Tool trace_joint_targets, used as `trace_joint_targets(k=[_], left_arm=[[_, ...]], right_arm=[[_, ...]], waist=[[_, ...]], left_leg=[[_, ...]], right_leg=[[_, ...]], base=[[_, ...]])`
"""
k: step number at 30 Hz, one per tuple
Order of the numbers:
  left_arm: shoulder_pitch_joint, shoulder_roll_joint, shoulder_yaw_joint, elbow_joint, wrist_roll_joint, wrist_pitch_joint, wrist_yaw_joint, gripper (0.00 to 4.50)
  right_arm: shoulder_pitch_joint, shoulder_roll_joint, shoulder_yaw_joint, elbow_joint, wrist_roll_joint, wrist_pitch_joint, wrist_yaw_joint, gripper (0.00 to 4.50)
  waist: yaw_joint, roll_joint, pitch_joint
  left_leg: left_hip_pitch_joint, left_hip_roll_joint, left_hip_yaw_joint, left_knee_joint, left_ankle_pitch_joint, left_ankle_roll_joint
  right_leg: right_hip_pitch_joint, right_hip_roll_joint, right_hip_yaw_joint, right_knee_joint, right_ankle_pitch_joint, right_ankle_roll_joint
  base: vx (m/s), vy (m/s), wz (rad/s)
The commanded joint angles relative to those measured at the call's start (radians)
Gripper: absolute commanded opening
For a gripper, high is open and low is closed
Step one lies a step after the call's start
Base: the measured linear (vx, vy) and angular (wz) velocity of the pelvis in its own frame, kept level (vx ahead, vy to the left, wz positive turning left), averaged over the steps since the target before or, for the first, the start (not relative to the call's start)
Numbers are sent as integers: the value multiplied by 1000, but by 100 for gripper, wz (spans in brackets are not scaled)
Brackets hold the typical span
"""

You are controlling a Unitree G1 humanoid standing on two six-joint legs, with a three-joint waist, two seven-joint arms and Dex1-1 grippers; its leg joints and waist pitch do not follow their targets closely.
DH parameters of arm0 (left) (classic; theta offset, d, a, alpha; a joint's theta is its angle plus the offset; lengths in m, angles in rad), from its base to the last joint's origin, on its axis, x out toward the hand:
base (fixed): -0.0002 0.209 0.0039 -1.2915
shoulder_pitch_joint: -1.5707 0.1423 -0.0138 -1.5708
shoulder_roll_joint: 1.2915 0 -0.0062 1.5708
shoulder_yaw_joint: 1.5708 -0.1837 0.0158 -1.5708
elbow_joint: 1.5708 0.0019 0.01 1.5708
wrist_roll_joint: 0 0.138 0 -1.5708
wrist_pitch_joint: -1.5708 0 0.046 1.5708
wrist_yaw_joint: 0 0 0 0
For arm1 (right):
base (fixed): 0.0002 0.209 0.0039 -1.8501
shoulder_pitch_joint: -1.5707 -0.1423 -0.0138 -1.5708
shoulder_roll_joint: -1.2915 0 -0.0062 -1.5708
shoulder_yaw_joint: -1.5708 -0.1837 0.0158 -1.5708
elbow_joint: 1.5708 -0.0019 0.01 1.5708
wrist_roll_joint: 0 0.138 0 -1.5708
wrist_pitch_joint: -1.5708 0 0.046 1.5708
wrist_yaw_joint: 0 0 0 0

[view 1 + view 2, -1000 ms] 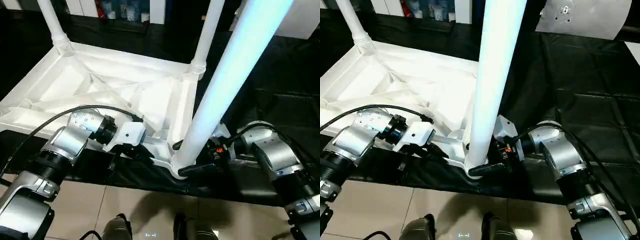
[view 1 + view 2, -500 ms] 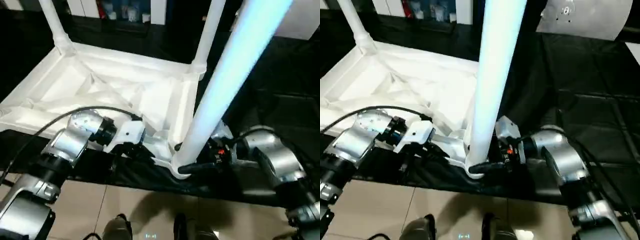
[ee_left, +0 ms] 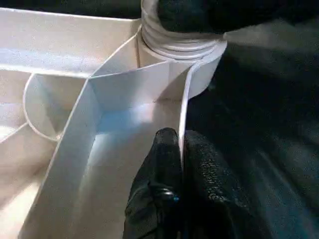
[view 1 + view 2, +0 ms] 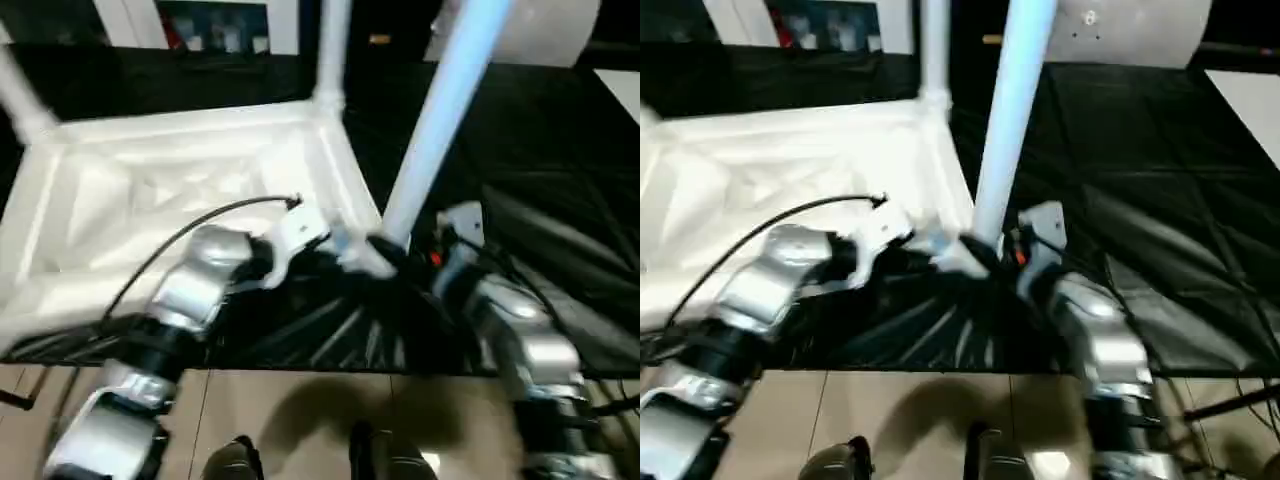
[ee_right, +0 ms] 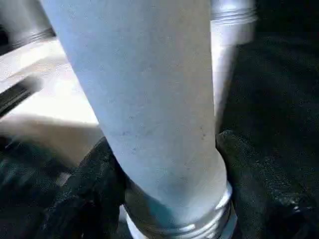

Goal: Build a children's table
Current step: Rotate leg to tighten

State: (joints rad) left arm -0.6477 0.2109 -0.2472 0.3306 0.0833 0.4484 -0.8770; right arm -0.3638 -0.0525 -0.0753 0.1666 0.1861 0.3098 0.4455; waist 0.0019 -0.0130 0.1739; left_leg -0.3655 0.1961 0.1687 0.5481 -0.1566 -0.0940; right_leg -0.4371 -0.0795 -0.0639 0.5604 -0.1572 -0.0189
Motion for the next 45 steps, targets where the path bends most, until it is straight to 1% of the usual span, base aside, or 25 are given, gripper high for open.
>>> trace_joint_targets(k=[1, 3, 4, 5, 7, 10, 11, 12, 15, 17, 18, 21, 22, 24, 26, 27, 29, 33, 35, 37, 38, 41, 42, 43, 45], left_arm=[[-27, -116, 80, 8, -5, 51, 262, 0], [-28, -133, 85, -8, 6, 72, 287, 0], [-27, -138, 78, -20, 16, 79, 294, 0], [-27, -140, 74, -26, 20, 83, 297, 0], [-21, -131, 40, -46, 35, 84, 283, 0], [-4, -106, 1, -65, 56, 85, 240, 0], [4, -93, -12, -72, 61, 83, 221, 0], [4, -93, -12, -72, 61, 83, 221, 0], [13, -83, -15, -82, 55, 89, 208, 0], [35, -47, -33, -92, 42, 50, 150, 0], [46, -28, -41, -94, 36, 30, 120, 0], [65, 10, -51, -93, 25, -10, 68, 0], [76, 43, -60, -87, 17, -49, 23, 0], [81, 61, -65, -84, 14, -72, -3, 0], [91, 108, -83, -81, 3, -135, -80, 0], [96, 126, -90, -82, -3, -144, -108, 0], [101, 153, -103, -81, -7, -172, -148, 0], [114, 229, -137, -71, -33, -292, -304, 0], [116, 233, -138, -73, -41, -295, -321, 0], [115, 263, -160, -71, -62, -338, -416, 0], [115, 263, -160, -71, -62, -338, -416, 0], [113, 281, -173, -68, -78, -356, -469, 0], [110, 293, -184, -59, -83, -386, -506, 0], [100, 315, -205, -39, -84, -440, -574, 0], [96, 321, -211, -30, -83, -461, -595, 0]], right_arm=[[-20, 143, 68, 37, -3, 36, -144, 256], [-27, 167, 56, 40, -24, 27, -200, 256], [-31, 182, 51, 46, -30, 18, -226, 256], [-33, 189, 49, 48, -32, 14, -238, 256], [-41, 204, 48, 58, -54, 5, -286, 256], [-44, 204, 52, 64, -75, -25, -287, 256], [-41, 200, 51, 62, -78, -39, -284, 291], [-41, 200, 51, 62, -78, -39, -284, 291], [-38, 186, 50, 56, -71, -55, -274, 330], [-28, 148, 41, 34, -54, -75, -223, 353], [-21, 124, 37, 15, -40, -83, -184, 365], [-2, 70, 29, -23, -10, -92, -97, 382], [11, 18, 26, -50, 17, -92, -16, 391], [17, -12, 25, -64, 32, -92, 29, 414], [30, -99, 39, -92, 55, -89, 154, 424], [34, -134, 46, -102, 68, -80, 207, 430], [38, -183, 58, -110, 75, -85, 276, 446], [28, -322, 104, -89, 102, -94, 503, 446], [26, -336, 111, -87, 108, -91, 534, 446], [14, -398, 154, -85, 139, -58, 671, 446], [14, -398, 154, -85, 139, -58, 671, 446], [5, -429, 177, -83, 154, -30, 741, 446], [-2, -446, 195, -73, 151, -30, 776, 446], [-12, -486, 240, -55, 138, -33, 866, 446], [-15, -501, 258, -49, 133, -33, 897, 446]], waist=[[-1, -16, -62], [-3, -14, -62], [-4, -17, -62], [-4, -17, -62], [-4, -13, -66], [-2, -11, -71], [-3, -11, -72], [-3, -10, -74], [-4, -10, -78], [-5, -9, -80], [-8, -10, -80], [-6, -9, -77], [-7, -11, -75], [-6, -11, -70], [-6, -14, -69], [-4, -12, -70], [-2, -12, -71], [5, -10, -74], [7, -9, -74], [12, -10, -76], [15, -10, -74], [27, -11, -73], [31, -13, -72], [31, -16, -71], [35, -16, -68]], left_leg=[[2, 13, -10, -68, -285, 41], [4, 12, -8, -69, -298, 49], [3, 10, -4, -68, -296, 63], [3, 10, -4, -68, -296, 63], [-3, 11, -2, -67, -261, 77], [-1, 13, 2, -62, -233, 93], [-4, 12, 3, -60, -210, 97], [-7, 11, 3, -58, -181, 104], [-8, 10, 6, -53, -133, 121], [-13, 9, 5, -50, -101, 137], [-11, 12, 6, -49, -89, 150], [-10, 14, 7, -48, -101, 161], [-9, 14, 8, -49, -113, 159], [-7, 16, 7, -52, -156, 143], [-6, 17, 7, -53, -175, 128], [-5, 18, 7, -52, -174, 126], [-3, 19, 8, -52, -166, 129], [-1, 19, 9, -48, -152, 139], [1, 23, 11, -48, -151, 149], [2, 23, 10, -46, -140, 158], [4, 26, 11, -46, -140, 164], [6, 28, 13, -46, -147, 159], [5, 27, 12, -46, -157, 150], [5, 28, 13, -47, -164, 144], [4, 27, 11, -47, -188, 134]], right_leg=[[47, -55, 34, -90, -584, -82], [45, -50, 34, -86, -523, -94], [46, -48, 37, -82, -469, -103], [46, -48, 37, -82, -469, -103], [50, -49, 40, -73, -396, -119], [51, -48, 42, -65, -322, -145], [54, -49, 43, -61, -290, -157], [58, -48, 43, -55, -246, -169], [63, -48, 43, -46, -163, -197], [70, -47, 42, -39, -114, -214], [69, -47, 42, -37, -94, -225], [71, -48, 43, -39, -106, -234], [69, -48, 43, -42, -132, -233], [67, -50, 43, -52, -226, -212], [66, -48, 44, -55, -272, -195], [66, -50, 46, -54, -281, -190], [65, -47, 46, -51, -254, -199], [64, -48, 46, -47, -225, -220], [63, -48, 48, -42, -199, -240], [65, -47, 47, -37, -177, -253], [61, -49, 49, -38, -173, -258], [59, -51, 50, -38, -196, -260], [60, -52, 49, -39, -222, -255], [59, -52, 50, -40, -235, -249], [59, -52, 49, -44, -281, -233]], base=[[0, 0, 0], [0, 0, 0], [0, 0, 0], [0, 0, 0], [0, 0, 0], [0, 0, 0], [54, -18, 3], [54, -18, 3], [18, -6, 1], [0, 0, 0], [0, 0, 0], [0, 0, 0], [0, 0, 0], [0, 0, 0], [0, 0, 0], [0, 0, 0], [0, 0, 0], [0, 0, 0], [0, 0, 0], [0, 0, 0], [0, 0, 0], [0, 0, 0], [0, 0, 0], [0, 0, 0], [0, 0, 0]])
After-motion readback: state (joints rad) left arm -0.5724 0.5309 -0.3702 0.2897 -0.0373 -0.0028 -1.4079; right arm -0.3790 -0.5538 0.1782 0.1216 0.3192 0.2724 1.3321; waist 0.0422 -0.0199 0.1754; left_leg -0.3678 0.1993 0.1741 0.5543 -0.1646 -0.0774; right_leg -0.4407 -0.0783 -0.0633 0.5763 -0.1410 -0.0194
